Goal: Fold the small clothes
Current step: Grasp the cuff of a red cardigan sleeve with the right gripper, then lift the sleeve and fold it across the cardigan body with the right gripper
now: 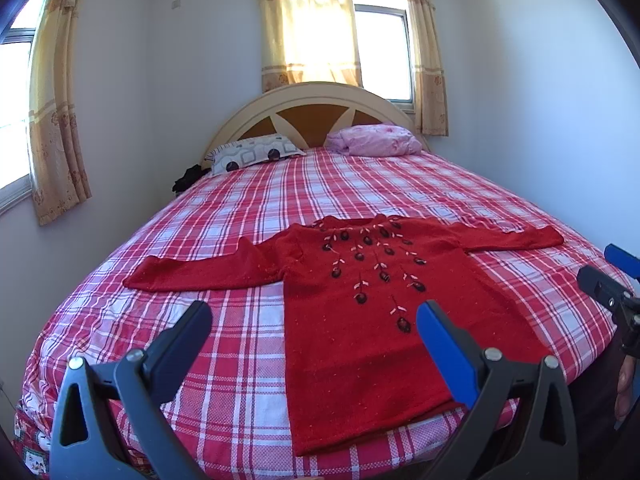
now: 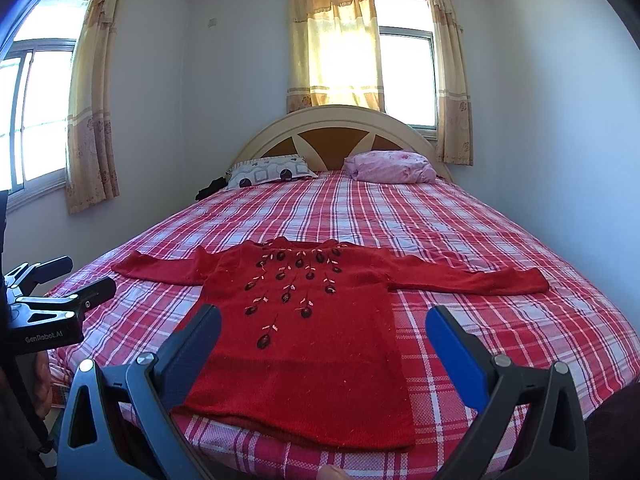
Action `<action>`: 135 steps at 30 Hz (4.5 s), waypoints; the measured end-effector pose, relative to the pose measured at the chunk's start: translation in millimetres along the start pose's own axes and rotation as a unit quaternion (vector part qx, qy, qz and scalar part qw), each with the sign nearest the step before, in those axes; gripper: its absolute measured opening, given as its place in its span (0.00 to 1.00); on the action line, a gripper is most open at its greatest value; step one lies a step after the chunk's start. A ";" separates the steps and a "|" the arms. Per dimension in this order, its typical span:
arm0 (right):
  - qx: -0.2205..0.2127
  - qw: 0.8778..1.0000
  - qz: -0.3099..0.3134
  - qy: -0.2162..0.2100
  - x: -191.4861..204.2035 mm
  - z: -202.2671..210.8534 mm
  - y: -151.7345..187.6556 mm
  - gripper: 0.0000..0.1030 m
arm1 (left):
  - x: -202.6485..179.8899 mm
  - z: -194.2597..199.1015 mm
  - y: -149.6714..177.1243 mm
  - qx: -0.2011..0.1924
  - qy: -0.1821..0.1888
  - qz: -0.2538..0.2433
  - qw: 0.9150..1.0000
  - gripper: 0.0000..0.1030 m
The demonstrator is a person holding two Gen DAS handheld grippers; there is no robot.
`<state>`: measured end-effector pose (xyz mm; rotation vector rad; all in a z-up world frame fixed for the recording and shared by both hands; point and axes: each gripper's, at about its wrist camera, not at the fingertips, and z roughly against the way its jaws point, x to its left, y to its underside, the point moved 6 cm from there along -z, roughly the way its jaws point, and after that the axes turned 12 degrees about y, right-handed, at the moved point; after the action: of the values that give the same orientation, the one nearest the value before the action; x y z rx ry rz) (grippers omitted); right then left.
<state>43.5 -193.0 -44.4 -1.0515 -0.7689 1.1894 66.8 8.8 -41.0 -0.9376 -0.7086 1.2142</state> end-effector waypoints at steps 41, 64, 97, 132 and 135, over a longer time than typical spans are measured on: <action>0.175 0.936 -0.263 0.158 -335.3 -282.5 40.4 0.65 | 30.4 -223.8 4.1 0.119 0.009 0.000 0.993 1.00; 0.226 0.899 -0.319 0.196 -438.3 -370.4 56.2 0.28 | 38.6 -269.1 5.5 0.149 0.001 0.010 0.989 1.00; 0.157 0.986 -0.063 0.004 -131.6 -395.8 -89.3 0.10 | 55.5 -259.4 6.8 0.141 0.044 0.037 0.988 1.00; 0.114 0.989 -0.048 -0.086 -91.3 -363.9 -26.5 0.44 | -9.0 -292.4 11.7 0.260 0.200 0.112 0.938 1.00; 0.113 0.989 -0.090 0.008 -159.4 -363.8 -20.4 0.44 | -27.4 -299.0 -2.2 0.259 0.179 0.079 0.946 1.00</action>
<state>343.6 -434.0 -144.5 -0.7864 -0.6846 1.0833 319.4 -82.0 -175.5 -0.7475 -0.0131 1.2397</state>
